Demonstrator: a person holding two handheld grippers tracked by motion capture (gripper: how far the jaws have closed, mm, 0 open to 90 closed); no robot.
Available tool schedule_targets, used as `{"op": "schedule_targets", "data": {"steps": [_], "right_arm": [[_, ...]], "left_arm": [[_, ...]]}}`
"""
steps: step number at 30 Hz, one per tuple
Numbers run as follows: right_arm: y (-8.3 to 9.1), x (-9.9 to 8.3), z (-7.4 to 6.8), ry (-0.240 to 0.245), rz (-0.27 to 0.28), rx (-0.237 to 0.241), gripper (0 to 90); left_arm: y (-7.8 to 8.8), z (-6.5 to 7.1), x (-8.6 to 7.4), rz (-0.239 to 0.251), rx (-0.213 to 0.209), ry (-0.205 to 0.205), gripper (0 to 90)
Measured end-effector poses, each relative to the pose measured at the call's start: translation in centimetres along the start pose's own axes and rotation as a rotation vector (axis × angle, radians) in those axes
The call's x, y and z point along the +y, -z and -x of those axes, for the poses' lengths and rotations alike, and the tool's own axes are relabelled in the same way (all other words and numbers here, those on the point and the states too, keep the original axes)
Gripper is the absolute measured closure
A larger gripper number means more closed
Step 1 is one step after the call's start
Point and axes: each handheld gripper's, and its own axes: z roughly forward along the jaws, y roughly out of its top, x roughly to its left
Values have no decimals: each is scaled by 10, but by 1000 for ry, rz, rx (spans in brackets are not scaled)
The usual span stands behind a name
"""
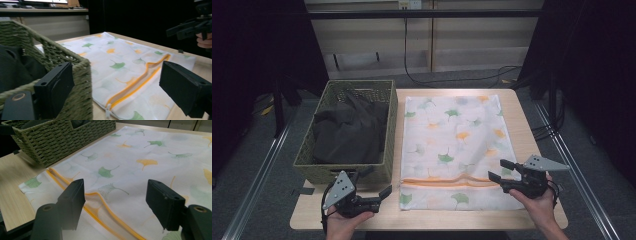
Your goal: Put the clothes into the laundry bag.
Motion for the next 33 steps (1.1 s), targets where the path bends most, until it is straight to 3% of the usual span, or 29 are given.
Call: {"op": "schedule_targets", "data": {"steps": [2,4,6,8,11,12,13,16,20,28,33], "right_arm": [[0,0,-1,1,-1,3,317],[0,0,-1,-1,-4,6,317],[-2,0,-1,-3,-13,21,342],[-2,-1,-1,0,-15,27,344],[-4,-1,-1,-1,-28,53,372],[-6,-1,-1,15,-44,64,378],[-6,-1,-1,15,-44,64,378],[-14,0,-1,28,-114,74,427],[-19,1,-3,36,-139,85,441],[-42,9,-7,101,-210,101,445],[-55,13,-11,129,-265,110,467]], "left_arm": [[-2,3,0,18,-2,21,121],[-1,3,0,5,-7,7,123],[-2,5,1,42,-18,32,129],[-1,6,2,39,1,7,127],[-3,8,2,39,-1,27,118],[-4,8,2,21,-4,4,118],[-4,8,2,21,-4,4,120],[-5,9,1,6,-1,1,127],[-2,10,0,-5,2,4,129],[-1,12,-1,-5,-13,10,131],[0,11,1,-18,-18,-16,133]]}}
